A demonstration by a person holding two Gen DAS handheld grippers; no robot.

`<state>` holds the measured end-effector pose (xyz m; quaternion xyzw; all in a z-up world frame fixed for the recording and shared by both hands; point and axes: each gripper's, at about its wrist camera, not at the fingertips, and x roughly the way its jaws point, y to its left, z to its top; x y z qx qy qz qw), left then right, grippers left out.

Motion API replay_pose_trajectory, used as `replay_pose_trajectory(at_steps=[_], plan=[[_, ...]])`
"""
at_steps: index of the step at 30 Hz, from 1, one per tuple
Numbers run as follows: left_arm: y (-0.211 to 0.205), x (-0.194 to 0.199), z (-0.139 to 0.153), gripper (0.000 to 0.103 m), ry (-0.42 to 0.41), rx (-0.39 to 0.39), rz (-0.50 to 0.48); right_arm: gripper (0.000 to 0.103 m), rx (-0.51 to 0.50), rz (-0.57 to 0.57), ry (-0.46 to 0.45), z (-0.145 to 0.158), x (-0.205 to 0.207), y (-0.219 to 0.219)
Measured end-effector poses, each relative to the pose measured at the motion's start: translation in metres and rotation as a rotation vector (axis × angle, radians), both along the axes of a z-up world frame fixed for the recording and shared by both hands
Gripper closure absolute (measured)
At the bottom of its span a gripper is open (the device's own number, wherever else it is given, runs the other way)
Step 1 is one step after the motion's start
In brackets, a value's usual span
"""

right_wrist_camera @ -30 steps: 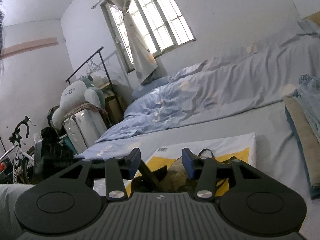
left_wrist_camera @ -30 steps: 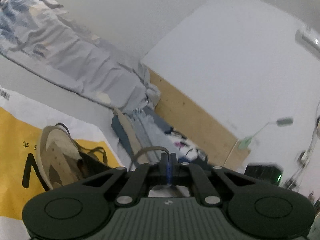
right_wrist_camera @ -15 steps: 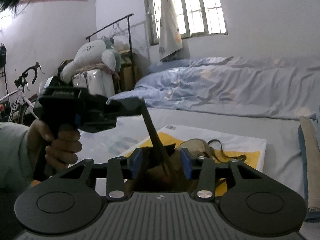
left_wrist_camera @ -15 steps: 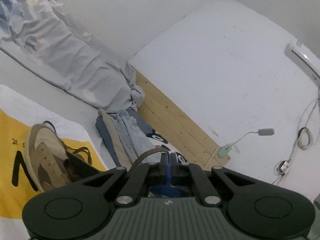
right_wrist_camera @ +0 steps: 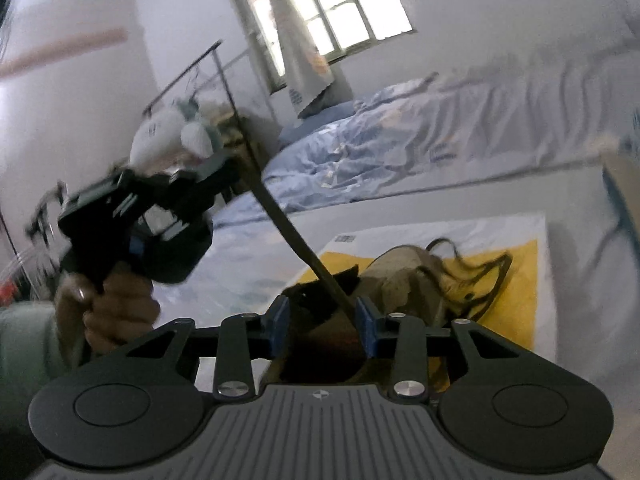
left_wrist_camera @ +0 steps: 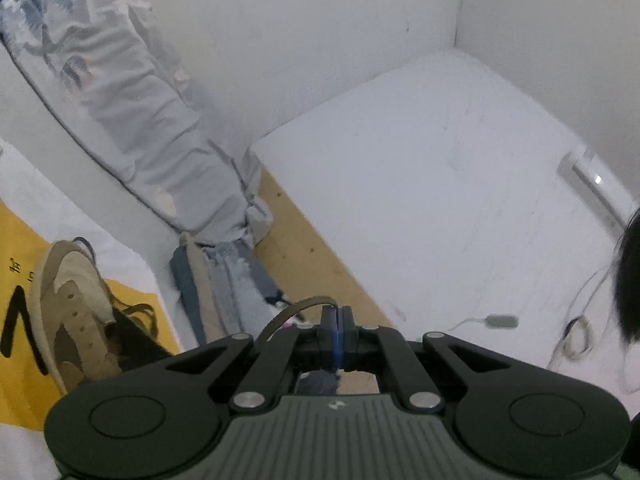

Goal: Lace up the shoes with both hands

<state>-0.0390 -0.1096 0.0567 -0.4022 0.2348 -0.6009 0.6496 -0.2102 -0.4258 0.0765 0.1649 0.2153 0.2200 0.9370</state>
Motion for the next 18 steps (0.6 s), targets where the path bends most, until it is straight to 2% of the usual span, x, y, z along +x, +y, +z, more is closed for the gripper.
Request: replay_pose_trajectory(at_steps=[7,12,15,18], plan=[[0.005,0.006,-0.005,0.103,0.055,-0.074,0.03,0.065,0.53,-0.025,0.09,-0.03,0.01,-0.023],[0.005,0.01,-0.006,0.103,0.072,-0.09,0.029,0.065,0.706,-0.061,0.095,-0.044,0.013,-0.024],[0.006,0.011,-0.006,0.103,0.078,-0.101,0.029,0.066,0.844,-0.093,0.106,-0.054,0.016,-0.031],[0.007,0.011,-0.007,0.103,0.083,-0.108,0.032,0.066,0.923,-0.125,0.11,-0.061,0.017,-0.038]])
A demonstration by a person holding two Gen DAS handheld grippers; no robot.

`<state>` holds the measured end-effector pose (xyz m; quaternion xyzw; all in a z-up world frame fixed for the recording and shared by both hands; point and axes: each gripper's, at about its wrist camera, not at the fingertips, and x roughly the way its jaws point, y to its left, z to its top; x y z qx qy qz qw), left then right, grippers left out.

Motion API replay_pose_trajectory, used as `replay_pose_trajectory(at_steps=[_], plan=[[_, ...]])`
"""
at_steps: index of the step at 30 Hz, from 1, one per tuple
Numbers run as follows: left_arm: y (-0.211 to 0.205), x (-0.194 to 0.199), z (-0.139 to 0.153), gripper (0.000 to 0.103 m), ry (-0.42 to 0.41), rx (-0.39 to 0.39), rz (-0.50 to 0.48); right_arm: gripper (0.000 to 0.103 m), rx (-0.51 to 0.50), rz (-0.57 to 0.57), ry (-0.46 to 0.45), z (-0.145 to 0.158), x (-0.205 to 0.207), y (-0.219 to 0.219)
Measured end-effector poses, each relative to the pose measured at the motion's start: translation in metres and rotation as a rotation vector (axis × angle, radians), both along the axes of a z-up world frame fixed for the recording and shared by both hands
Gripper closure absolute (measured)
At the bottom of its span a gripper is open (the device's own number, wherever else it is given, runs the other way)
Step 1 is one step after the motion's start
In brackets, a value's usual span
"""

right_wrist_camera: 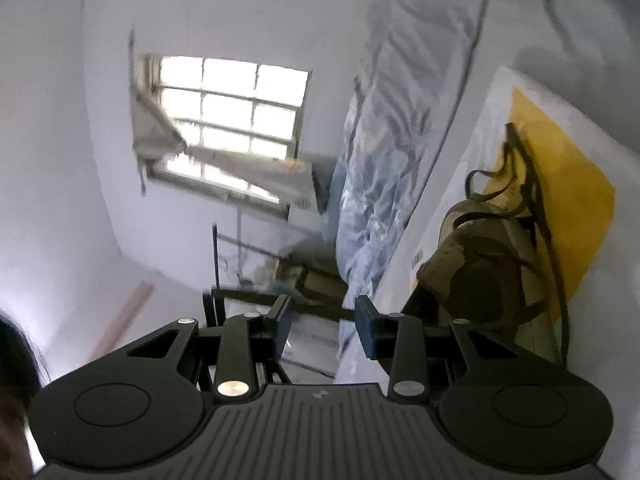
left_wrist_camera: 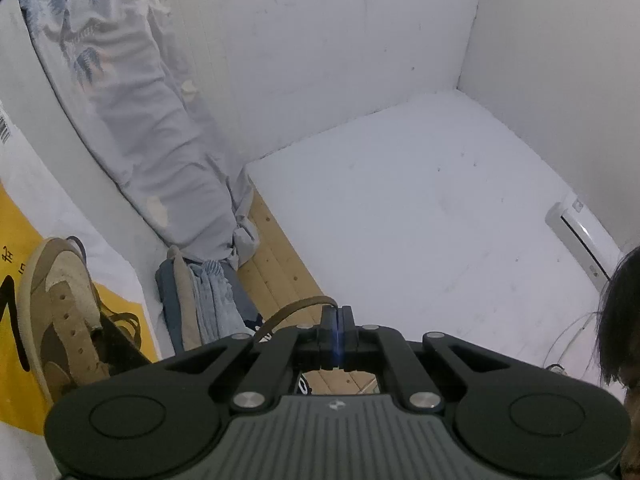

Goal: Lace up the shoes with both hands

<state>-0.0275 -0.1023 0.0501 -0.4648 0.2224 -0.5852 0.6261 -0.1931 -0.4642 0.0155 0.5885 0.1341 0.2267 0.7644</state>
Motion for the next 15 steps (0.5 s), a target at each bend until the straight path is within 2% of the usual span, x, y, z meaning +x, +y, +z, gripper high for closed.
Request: replay_pose_trajectory(at_steps=[11,13,15], plan=[[0.0004,-0.0001,-0.0013,0.103,0.001,0.006,-0.003,0.067,0.025,0.0,-0.003,0.0004,0.0093,0.0009],[0.0021,-0.0002,-0.0018,0.103,0.006,0.007,0.001,0.074,0.031,0.001,-0.01,0.0008,0.0094,0.0005],[0.0031,-0.0006,-0.0016,0.103,0.007,0.01,0.005,0.077,0.035,0.003,-0.02,0.0016,0.0094,-0.0001]])
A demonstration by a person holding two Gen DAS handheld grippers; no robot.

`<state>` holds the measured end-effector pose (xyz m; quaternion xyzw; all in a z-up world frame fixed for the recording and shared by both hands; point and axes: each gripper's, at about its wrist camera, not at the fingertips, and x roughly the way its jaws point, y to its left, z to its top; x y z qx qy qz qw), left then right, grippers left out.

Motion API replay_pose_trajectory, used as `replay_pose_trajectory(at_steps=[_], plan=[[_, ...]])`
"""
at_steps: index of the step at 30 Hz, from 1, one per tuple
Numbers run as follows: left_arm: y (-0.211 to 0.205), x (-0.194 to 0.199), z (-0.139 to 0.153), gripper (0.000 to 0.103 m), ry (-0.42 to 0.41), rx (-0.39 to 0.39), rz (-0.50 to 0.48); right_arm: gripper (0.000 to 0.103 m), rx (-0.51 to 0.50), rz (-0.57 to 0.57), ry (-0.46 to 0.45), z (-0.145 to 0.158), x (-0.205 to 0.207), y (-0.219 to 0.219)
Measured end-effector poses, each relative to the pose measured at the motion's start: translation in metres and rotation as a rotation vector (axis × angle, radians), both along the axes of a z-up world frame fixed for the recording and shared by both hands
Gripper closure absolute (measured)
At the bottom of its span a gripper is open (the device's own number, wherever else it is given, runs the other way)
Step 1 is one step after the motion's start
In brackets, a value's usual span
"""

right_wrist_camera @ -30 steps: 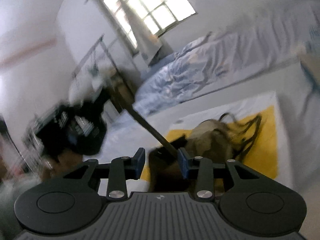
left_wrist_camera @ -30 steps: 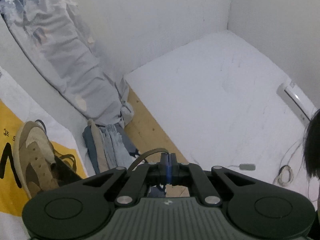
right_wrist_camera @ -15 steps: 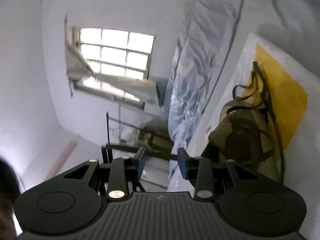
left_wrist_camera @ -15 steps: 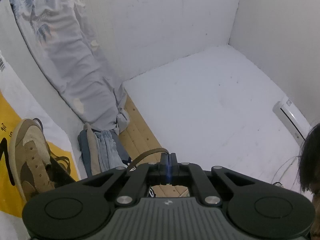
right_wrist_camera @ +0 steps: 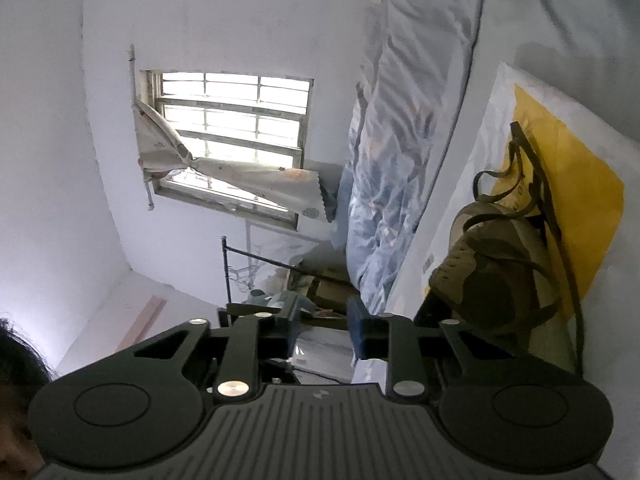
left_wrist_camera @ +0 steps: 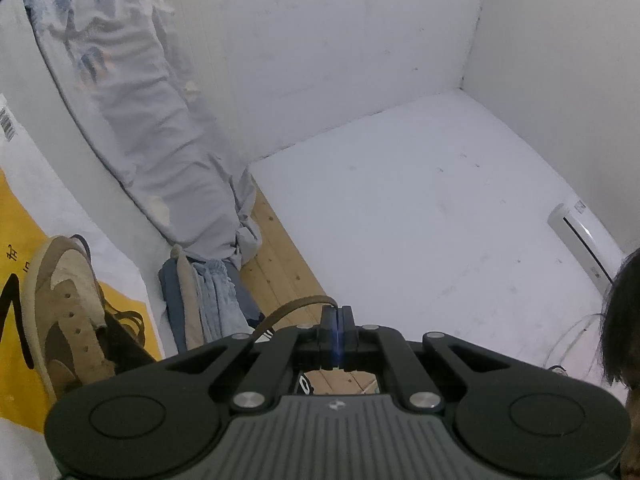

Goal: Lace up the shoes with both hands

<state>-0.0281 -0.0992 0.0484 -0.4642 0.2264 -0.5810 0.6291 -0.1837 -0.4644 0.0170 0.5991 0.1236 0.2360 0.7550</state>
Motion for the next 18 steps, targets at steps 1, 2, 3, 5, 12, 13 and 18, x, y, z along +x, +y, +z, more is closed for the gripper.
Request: replay_pose_trajectory(at_steps=[1,2,3,5,12,13,18], plan=[[0.001,0.0,0.0,0.103,0.001,0.004,0.003,0.077,-0.001,0.002,-0.006,0.001,0.001,0.0],[0.001,0.0,0.0,0.103,0.002,0.005,0.003,0.08,-0.002,0.004,-0.01,0.002,0.001,0.0],[0.001,0.0,-0.001,0.103,0.004,0.006,0.007,0.081,-0.006,0.006,-0.013,0.002,0.001,0.001],[0.003,0.0,-0.001,0.103,0.006,0.013,0.015,0.084,-0.009,0.01,-0.018,0.003,0.0,0.0],[0.011,0.003,-0.003,0.103,0.022,0.06,0.073,0.094,-0.028,-0.005,-0.024,0.007,-0.001,0.001],[0.011,0.003,-0.003,0.103,0.022,0.071,0.082,0.095,-0.033,-0.009,-0.025,0.008,-0.001,0.001],[0.008,0.004,-0.002,0.103,0.011,0.147,0.109,0.1,-0.06,-0.019,-0.034,0.014,-0.005,0.0]])
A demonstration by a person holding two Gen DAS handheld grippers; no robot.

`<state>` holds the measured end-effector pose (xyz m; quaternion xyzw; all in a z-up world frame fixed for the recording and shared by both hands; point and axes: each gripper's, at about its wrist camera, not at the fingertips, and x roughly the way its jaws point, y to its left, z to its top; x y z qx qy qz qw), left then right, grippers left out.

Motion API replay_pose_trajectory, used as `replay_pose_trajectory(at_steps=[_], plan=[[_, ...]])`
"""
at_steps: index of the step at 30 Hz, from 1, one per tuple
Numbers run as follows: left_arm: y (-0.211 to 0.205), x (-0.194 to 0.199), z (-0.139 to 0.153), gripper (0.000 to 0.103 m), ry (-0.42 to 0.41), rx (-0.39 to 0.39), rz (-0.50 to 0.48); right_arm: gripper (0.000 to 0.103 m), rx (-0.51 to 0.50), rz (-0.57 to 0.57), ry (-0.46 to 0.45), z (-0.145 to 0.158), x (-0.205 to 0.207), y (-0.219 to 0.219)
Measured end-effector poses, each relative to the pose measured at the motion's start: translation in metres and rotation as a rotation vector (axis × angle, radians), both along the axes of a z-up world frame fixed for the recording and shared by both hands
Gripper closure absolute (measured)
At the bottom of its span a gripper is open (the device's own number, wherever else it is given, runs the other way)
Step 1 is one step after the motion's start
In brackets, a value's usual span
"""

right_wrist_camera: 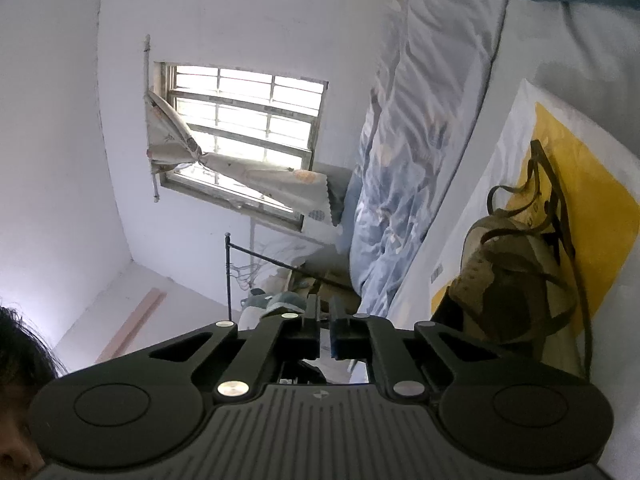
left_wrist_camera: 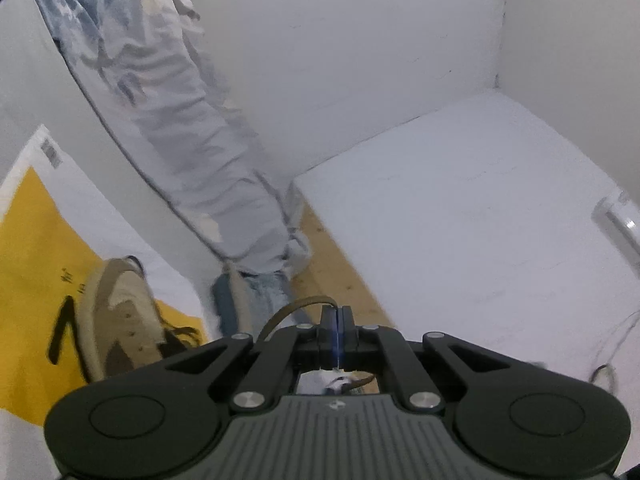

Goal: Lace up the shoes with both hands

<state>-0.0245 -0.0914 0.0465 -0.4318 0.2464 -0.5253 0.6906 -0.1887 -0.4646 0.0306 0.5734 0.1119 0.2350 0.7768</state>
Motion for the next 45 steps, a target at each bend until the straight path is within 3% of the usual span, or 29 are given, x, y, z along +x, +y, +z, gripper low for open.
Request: replay_pose_trajectory(at_steps=[7,12,15,17,21,23,24,28,32,34,36,45], plan=[[-0.004,0.001,-0.001,0.103,0.011,0.1,0.036,0.101,-0.117,-0.035,0.004,0.015,-0.006,0.002],[-0.012,0.001,0.0,0.103,-0.003,0.202,0.035,0.101,-0.331,-0.097,-0.003,0.039,-0.014,0.009],[-0.02,-0.004,0.004,0.081,-0.041,0.29,0.029,0.102,-0.459,-0.143,-0.024,0.054,-0.02,0.014],[-0.025,-0.007,0.008,0.058,-0.071,0.339,0.025,0.102,-0.529,-0.178,-0.039,0.063,-0.024,0.016],[-0.033,-0.019,0.018,0.053,-0.169,0.39,0.032,0.102,-0.686,-0.235,-0.063,0.08,-0.033,0.022],[-0.039,-0.03,0.025,0.052,-0.26,0.446,0.062,0.102,-0.761,-0.255,-0.068,0.086,-0.037,0.026],[-0.043,-0.035,0.029,0.052,-0.309,0.476,0.077,0.102,-0.793,-0.26,-0.07,0.088,-0.038,0.028],[-0.067,-0.075,0.043,0.052,-0.639,0.617,0.125,0.102,-0.89,-0.245,-0.074,0.093,-0.043,0.04],[-0.09,-0.103,0.041,0.052,-0.836,0.706,0.114,0.102,-0.972,-0.226,-0.061,0.09,-0.044,0.051],[-0.099,-0.109,0.038,0.054,-0.878,0.746,0.106,0.102,-1.01,-0.208,-0.061,0.089,-0.044,0.057],[-0.105,-0.114,0.036,0.063,-0.906,0.762,0.093,0.102,-1.049,-0.189,-0.068,0.088,-0.044,0.063],[-0.116,-0.117,0.035,0.095,-0.903,0.788,0.068,0.102,-1.141,-0.117,-0.101,0.081,-0.049,0.08]])
